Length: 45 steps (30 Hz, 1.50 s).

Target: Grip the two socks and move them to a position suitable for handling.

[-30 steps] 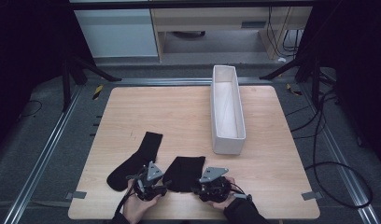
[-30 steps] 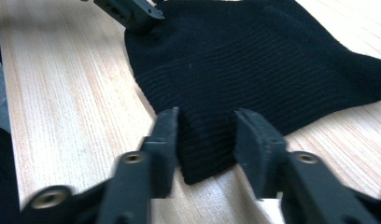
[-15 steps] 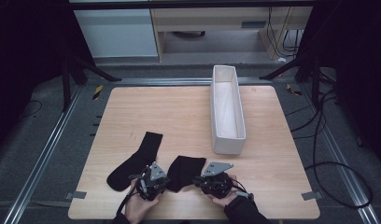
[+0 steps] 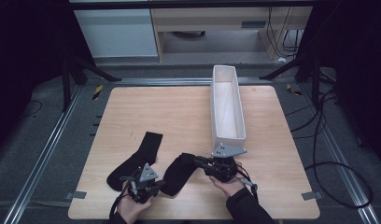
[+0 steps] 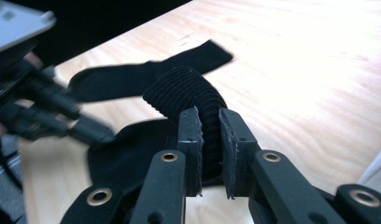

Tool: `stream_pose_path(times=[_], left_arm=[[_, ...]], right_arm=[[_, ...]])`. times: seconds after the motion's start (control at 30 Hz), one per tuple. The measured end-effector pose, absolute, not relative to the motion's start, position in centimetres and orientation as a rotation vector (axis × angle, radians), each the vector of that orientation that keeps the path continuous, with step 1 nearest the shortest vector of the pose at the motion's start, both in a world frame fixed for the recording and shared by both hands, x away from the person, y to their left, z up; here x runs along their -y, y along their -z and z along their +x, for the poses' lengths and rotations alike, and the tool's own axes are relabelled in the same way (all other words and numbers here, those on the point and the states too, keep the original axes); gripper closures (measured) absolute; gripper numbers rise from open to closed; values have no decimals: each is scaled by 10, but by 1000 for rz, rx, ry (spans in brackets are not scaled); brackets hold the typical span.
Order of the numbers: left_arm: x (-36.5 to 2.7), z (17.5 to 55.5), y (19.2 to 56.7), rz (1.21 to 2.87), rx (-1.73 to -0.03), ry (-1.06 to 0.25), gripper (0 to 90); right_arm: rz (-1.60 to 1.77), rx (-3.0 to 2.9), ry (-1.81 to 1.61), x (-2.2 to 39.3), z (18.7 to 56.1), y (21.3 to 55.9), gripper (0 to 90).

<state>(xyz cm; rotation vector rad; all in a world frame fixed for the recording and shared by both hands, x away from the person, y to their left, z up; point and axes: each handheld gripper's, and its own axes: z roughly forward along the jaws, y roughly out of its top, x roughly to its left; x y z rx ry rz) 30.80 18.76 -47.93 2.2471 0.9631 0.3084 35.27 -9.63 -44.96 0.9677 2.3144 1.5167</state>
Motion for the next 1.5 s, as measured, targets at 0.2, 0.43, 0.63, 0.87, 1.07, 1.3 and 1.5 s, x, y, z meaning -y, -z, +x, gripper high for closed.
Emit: stream_pose_path(times=[0.2, 0.43, 0.63, 0.87, 1.07, 1.3, 1.5], left_arm=[[-198, 298, 478, 2262, -958, -287, 868], [-217, 291, 477, 2261, -989, -321, 868], [-226, 296, 482, 2262, -1031, -315, 867], [-226, 299, 486, 2271, -1038, -302, 866], [-228, 301, 487, 2253, -1056, -318, 849], [-236, 301, 480, 2182, -1094, -392, 703], [-254, 302, 468, 2085, -1142, -464, 623]], right_arm=[[1051, -2271, -1475, 85, 375, 444, 796], [1101, -2264, -1344, 57, 407, 453, 795], [1158, -2250, -1260, 39, 436, 471, 787], [1152, -2246, -1158, 23, 453, 491, 766], [1114, -2209, -1142, 21, 456, 492, 694], [1078, -2153, -1212, 30, 453, 478, 631], [1045, -2123, -1261, 40, 449, 463, 586]])
